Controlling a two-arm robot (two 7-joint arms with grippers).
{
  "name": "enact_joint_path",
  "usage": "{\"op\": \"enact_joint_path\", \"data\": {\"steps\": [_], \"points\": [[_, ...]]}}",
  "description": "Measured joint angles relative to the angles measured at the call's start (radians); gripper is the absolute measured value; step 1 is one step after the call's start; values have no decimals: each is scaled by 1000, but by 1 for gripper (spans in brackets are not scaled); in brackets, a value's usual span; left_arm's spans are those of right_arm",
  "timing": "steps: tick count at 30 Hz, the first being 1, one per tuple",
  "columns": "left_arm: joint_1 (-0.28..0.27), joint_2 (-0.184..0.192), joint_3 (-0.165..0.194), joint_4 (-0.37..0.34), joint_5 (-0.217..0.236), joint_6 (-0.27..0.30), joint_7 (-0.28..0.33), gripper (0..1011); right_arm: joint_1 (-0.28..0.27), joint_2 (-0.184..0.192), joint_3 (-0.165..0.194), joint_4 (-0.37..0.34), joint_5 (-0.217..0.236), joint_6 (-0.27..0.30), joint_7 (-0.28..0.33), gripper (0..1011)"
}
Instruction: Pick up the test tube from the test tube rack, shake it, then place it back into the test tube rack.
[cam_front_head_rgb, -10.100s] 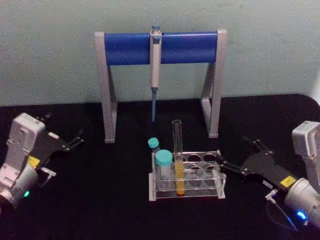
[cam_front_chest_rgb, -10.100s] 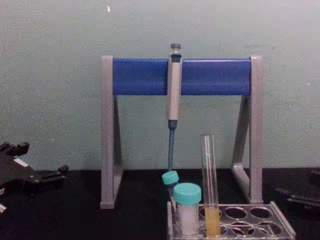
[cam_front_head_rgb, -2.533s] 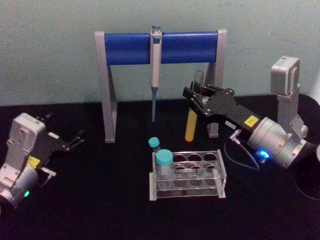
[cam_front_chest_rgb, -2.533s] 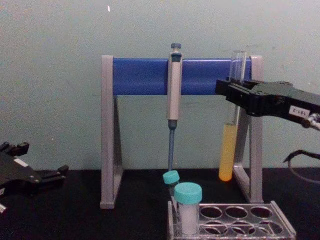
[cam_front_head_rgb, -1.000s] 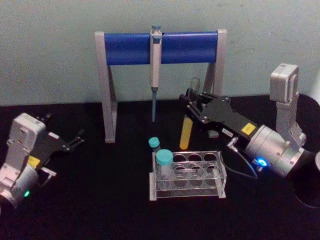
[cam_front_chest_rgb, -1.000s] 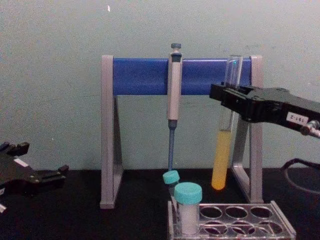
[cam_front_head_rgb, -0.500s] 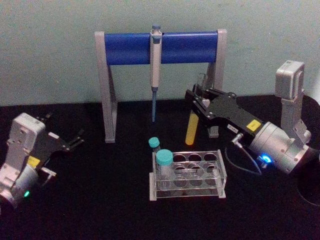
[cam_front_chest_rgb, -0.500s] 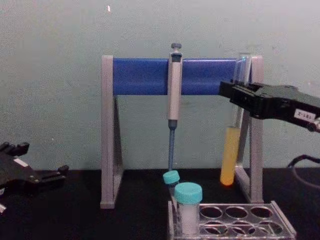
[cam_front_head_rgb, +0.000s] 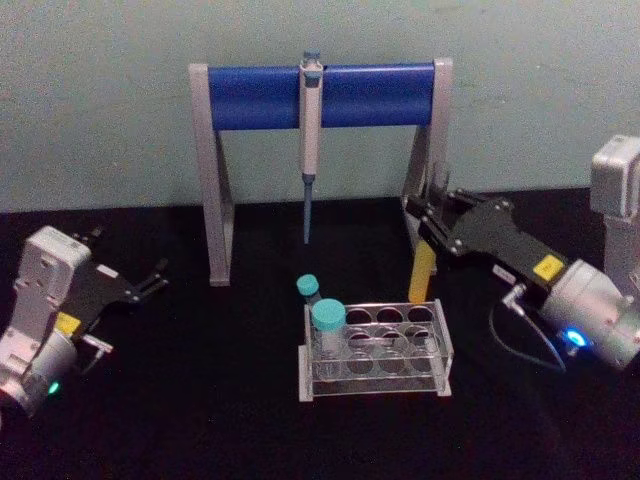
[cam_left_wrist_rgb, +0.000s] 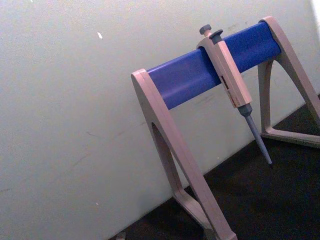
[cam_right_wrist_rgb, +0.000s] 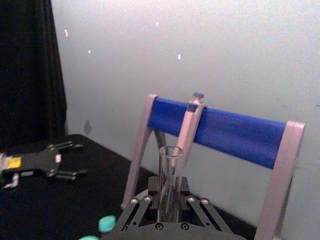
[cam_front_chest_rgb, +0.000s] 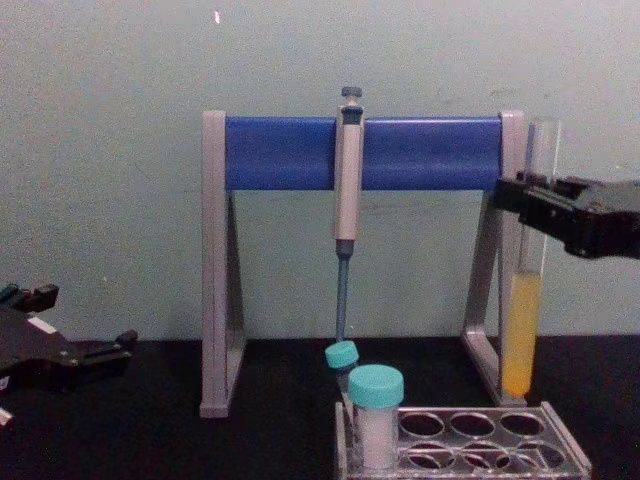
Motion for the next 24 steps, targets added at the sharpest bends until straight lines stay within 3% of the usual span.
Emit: {"op": "enact_joint_path", "data": {"steps": [4,10,17,24], "points": [[0,0,0,0,0,0,0,1001,-35,16,-7,-38,7,13,17,237],[0,0,0,0,0,0,0,1001,-37,10,-41,-48,19,18,50,237],[0,0,0,0,0,0,0,1001,21,-30,-81,6,21,5,64,237],[0,0,0,0,0,0,0,1001,78,-65,-86,70,14,-17,51,237]]}}
